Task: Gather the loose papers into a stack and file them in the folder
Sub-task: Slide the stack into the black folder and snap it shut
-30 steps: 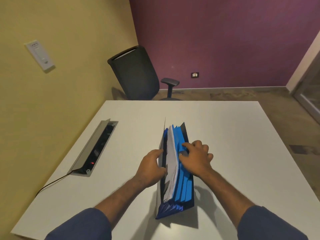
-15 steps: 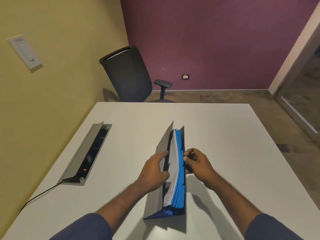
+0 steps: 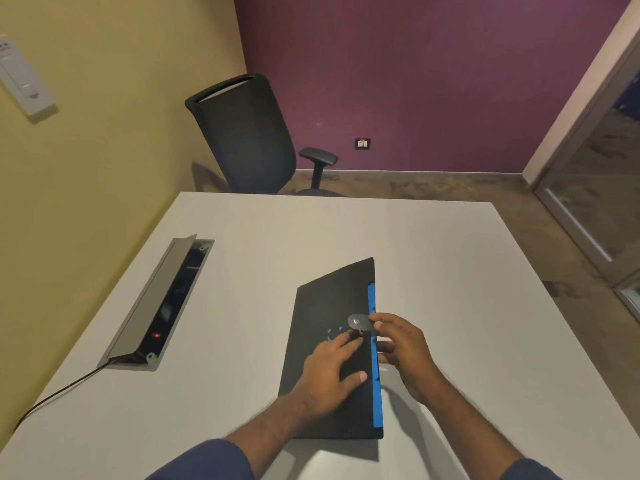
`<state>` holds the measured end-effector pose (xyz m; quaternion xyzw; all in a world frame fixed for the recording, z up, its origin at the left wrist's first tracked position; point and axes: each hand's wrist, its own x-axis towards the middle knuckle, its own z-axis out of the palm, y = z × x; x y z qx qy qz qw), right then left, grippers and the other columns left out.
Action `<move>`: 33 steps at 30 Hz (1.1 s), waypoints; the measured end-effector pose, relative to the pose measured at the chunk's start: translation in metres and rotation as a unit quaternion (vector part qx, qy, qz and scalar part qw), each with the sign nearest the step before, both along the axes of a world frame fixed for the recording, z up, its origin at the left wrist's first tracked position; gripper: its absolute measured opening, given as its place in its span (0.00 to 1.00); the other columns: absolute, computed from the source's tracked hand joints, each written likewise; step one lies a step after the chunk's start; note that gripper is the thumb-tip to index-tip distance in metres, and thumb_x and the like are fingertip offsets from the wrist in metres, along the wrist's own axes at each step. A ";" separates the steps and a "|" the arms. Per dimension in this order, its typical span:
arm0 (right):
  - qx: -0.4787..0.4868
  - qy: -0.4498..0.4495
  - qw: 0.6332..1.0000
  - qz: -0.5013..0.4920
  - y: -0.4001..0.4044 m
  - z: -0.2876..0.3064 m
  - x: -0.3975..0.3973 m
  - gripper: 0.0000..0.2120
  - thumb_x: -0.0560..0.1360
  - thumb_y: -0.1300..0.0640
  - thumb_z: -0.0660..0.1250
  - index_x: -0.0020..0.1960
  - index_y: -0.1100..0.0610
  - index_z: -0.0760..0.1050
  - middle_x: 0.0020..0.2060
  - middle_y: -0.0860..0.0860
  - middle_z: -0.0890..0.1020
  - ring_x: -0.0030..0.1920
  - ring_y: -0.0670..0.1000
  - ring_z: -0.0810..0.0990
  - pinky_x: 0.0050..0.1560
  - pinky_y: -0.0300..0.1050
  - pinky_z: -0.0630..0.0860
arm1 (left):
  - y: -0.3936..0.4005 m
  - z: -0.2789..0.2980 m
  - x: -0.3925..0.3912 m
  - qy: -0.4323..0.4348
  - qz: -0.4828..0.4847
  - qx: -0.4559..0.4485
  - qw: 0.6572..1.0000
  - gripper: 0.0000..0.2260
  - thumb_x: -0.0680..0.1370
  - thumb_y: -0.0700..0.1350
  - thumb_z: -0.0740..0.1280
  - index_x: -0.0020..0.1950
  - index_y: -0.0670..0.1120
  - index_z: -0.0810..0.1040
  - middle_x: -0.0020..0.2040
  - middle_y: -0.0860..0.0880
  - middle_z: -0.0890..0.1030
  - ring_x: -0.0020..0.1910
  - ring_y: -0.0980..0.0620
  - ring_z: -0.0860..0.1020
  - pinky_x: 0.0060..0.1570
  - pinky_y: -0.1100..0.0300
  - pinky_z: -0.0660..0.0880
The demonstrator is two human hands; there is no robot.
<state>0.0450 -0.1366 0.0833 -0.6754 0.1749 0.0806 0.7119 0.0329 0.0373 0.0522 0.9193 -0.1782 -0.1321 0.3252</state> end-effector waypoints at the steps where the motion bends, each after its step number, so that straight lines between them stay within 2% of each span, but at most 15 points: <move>1: 0.008 0.012 1.000 -0.002 0.000 -0.006 -0.002 0.07 0.78 0.53 0.66 0.51 0.50 0.83 0.47 0.51 0.86 0.46 0.56 0.86 0.46 0.50 0.83 | 0.000 -0.007 0.000 0.002 -0.002 0.018 1.000 0.31 0.77 0.59 0.65 0.78 0.56 0.61 0.80 0.57 0.59 0.76 0.51 0.61 0.75 0.52 0.59; 3: -0.005 0.038 0.999 -0.013 0.000 -0.019 -0.005 0.09 0.77 0.49 0.67 0.50 0.53 0.82 0.47 0.54 0.86 0.45 0.57 0.86 0.43 0.50 0.83 | -0.001 -0.022 -0.001 0.013 -0.013 0.059 0.998 0.35 0.76 0.62 0.66 0.79 0.56 0.58 0.81 0.55 0.56 0.78 0.50 0.58 0.75 0.49 0.59; 6: -0.059 0.069 0.995 -0.037 0.003 -0.042 -0.007 0.09 0.75 0.50 0.70 0.51 0.55 0.78 0.47 0.60 0.84 0.43 0.62 0.84 0.41 0.56 0.82 | -0.002 -0.043 -0.005 0.029 -0.038 0.131 0.990 0.39 0.74 0.65 0.66 0.80 0.54 0.56 0.82 0.53 0.52 0.79 0.47 0.55 0.75 0.47 0.59; 10: -0.109 0.063 0.992 0.002 0.002 -0.072 -0.008 0.14 0.76 0.57 0.69 0.61 0.54 0.75 0.46 0.64 0.82 0.49 0.65 0.82 0.53 0.64 0.79 | -0.002 -0.067 -0.005 0.046 -0.076 0.197 0.976 0.42 0.71 0.65 0.68 0.80 0.56 0.53 0.82 0.53 0.47 0.79 0.45 0.52 0.74 0.44 0.59; 14: -0.154 0.074 0.985 0.036 -0.001 -0.094 -0.005 0.14 0.74 0.57 0.73 0.59 0.58 0.80 0.54 0.56 0.83 0.55 0.58 0.81 0.60 0.60 0.76 | -0.003 -0.082 -0.002 0.056 -0.095 0.241 0.964 0.43 0.71 0.64 0.70 0.80 0.56 0.51 0.82 0.52 0.45 0.79 0.43 0.51 0.71 0.42 0.59; 17: -0.187 0.065 0.979 0.043 0.000 -0.107 0.000 0.09 0.72 0.56 0.74 0.52 0.57 0.82 0.50 0.52 0.84 0.51 0.52 0.81 0.59 0.54 0.77 | -0.005 -0.090 0.000 0.064 -0.093 0.249 0.962 0.44 0.72 0.64 0.70 0.80 0.56 0.50 0.82 0.52 0.45 0.79 0.44 0.51 0.71 0.42 0.59; 20: -0.217 0.066 0.974 0.024 0.004 -0.120 0.005 0.04 0.73 0.58 0.72 0.47 0.56 0.83 0.44 0.49 0.85 0.47 0.51 0.81 0.57 0.52 0.77 | -0.005 -0.093 0.003 0.072 -0.085 0.246 0.963 0.44 0.71 0.64 0.70 0.80 0.56 0.50 0.82 0.52 0.45 0.79 0.44 0.51 0.71 0.41 0.59; 24: -0.246 0.088 0.965 0.001 0.007 -0.130 0.010 0.02 0.74 0.57 0.71 0.45 0.52 0.82 0.45 0.48 0.84 0.49 0.51 0.81 0.56 0.48 0.76 | -0.007 -0.095 0.003 0.083 -0.078 0.239 0.964 0.44 0.72 0.63 0.70 0.80 0.57 0.48 0.82 0.52 0.43 0.79 0.43 0.49 0.72 0.41 0.58; 26: -0.256 0.093 0.962 -0.011 0.009 -0.133 0.010 0.03 0.74 0.56 0.71 0.42 0.48 0.79 0.42 0.46 0.82 0.47 0.49 0.80 0.49 0.44 0.75 | -0.009 -0.096 0.003 0.086 -0.075 0.239 0.964 0.44 0.73 0.63 0.69 0.80 0.57 0.47 0.82 0.52 0.42 0.80 0.43 0.48 0.73 0.41 0.56; 29: -0.287 0.111 0.951 -0.020 0.012 -0.136 0.008 0.05 0.75 0.53 0.69 0.43 0.49 0.73 0.40 0.46 0.80 0.42 0.50 0.79 0.40 0.41 0.70 | -0.010 -0.095 0.002 0.097 -0.071 0.239 0.964 0.44 0.74 0.62 0.69 0.81 0.57 0.46 0.82 0.52 0.41 0.80 0.43 0.46 0.73 0.41 0.55; 33: -0.336 0.142 0.931 0.001 0.016 -0.140 0.008 0.06 0.78 0.50 0.65 0.49 0.50 0.70 0.43 0.47 0.77 0.42 0.50 0.77 0.47 0.44 0.71 | -0.014 -0.093 0.003 0.094 -0.072 0.250 0.961 0.47 0.73 0.61 0.71 0.80 0.56 0.44 0.82 0.50 0.43 0.79 0.42 0.49 0.72 0.41 0.57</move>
